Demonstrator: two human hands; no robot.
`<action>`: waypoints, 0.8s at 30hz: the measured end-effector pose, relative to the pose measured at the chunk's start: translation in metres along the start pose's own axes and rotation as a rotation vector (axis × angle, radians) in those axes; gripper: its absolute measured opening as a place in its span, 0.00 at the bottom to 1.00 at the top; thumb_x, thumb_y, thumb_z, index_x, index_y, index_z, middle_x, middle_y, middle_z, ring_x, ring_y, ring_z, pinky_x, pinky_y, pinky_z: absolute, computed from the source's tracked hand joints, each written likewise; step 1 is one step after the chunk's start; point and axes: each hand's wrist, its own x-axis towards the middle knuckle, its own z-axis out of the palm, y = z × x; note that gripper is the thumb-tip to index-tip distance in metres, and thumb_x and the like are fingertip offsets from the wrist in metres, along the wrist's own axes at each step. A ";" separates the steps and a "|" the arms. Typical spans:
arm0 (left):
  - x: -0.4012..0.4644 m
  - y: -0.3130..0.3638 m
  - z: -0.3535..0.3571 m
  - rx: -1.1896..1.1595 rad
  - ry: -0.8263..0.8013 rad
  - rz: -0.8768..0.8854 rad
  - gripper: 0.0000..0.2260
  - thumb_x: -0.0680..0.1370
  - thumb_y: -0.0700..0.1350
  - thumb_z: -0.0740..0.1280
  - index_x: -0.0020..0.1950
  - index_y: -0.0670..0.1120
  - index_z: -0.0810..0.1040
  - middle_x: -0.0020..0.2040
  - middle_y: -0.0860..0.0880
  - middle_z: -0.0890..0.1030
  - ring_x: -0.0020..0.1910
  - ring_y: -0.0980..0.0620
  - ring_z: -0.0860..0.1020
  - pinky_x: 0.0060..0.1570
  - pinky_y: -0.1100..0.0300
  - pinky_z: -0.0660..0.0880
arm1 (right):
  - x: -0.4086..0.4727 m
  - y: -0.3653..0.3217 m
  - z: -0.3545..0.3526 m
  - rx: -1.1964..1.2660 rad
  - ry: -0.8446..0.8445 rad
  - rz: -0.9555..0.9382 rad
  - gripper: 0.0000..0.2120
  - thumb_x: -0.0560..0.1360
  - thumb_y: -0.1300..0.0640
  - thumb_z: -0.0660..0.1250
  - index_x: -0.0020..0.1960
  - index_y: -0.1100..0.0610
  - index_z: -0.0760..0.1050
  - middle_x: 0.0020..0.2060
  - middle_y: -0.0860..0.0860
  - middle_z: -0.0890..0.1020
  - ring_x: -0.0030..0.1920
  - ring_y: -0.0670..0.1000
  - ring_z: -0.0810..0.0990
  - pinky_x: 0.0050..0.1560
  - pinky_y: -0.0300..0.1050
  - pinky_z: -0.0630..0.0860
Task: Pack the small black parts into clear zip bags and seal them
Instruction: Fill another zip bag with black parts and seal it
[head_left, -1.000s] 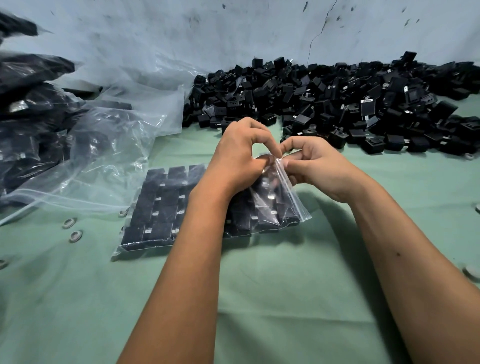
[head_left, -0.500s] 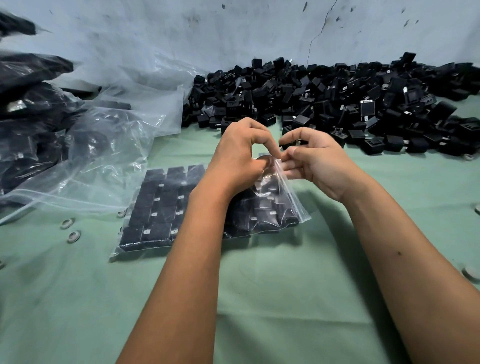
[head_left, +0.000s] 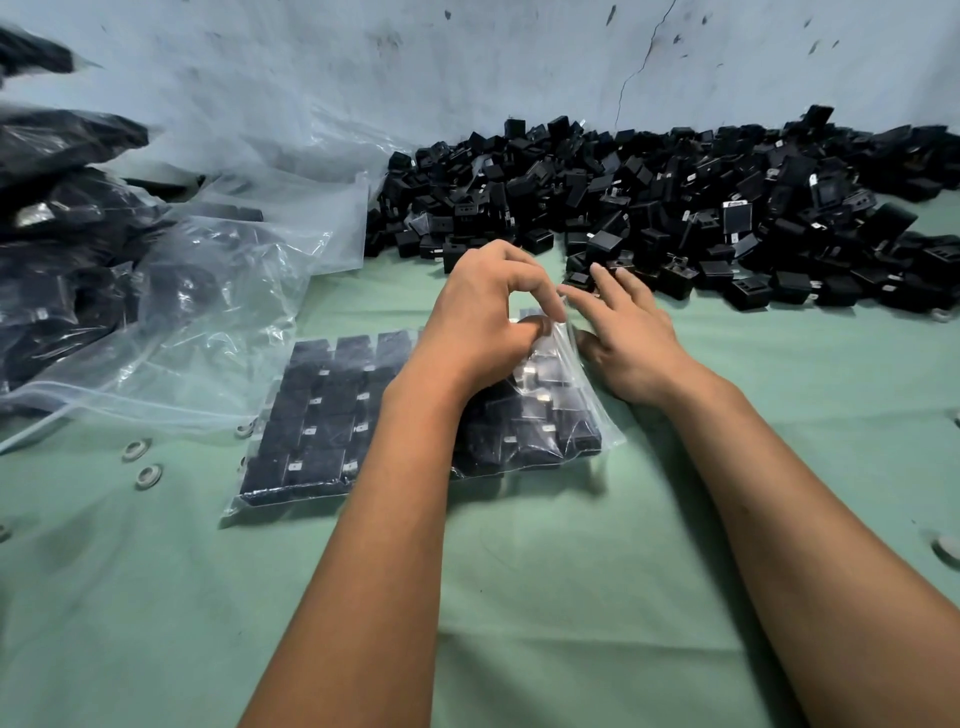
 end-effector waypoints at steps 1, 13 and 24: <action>0.000 0.000 0.000 0.002 -0.001 0.000 0.12 0.71 0.38 0.78 0.42 0.57 0.86 0.54 0.56 0.78 0.59 0.56 0.76 0.60 0.53 0.75 | 0.000 -0.001 -0.001 0.008 0.009 -0.004 0.25 0.84 0.48 0.60 0.79 0.40 0.61 0.83 0.51 0.54 0.82 0.56 0.49 0.77 0.64 0.56; 0.001 0.000 0.001 0.019 -0.005 -0.003 0.11 0.71 0.39 0.78 0.41 0.56 0.87 0.54 0.56 0.78 0.59 0.54 0.76 0.60 0.50 0.76 | -0.007 -0.012 -0.004 0.115 0.127 -0.153 0.19 0.83 0.54 0.65 0.73 0.46 0.73 0.70 0.50 0.74 0.70 0.57 0.66 0.70 0.56 0.66; 0.000 0.001 -0.002 0.023 -0.014 -0.014 0.11 0.71 0.39 0.78 0.41 0.57 0.86 0.55 0.55 0.78 0.61 0.53 0.75 0.61 0.47 0.76 | -0.013 -0.012 -0.015 0.094 0.400 0.175 0.15 0.74 0.43 0.75 0.50 0.53 0.79 0.54 0.51 0.77 0.62 0.56 0.71 0.62 0.49 0.70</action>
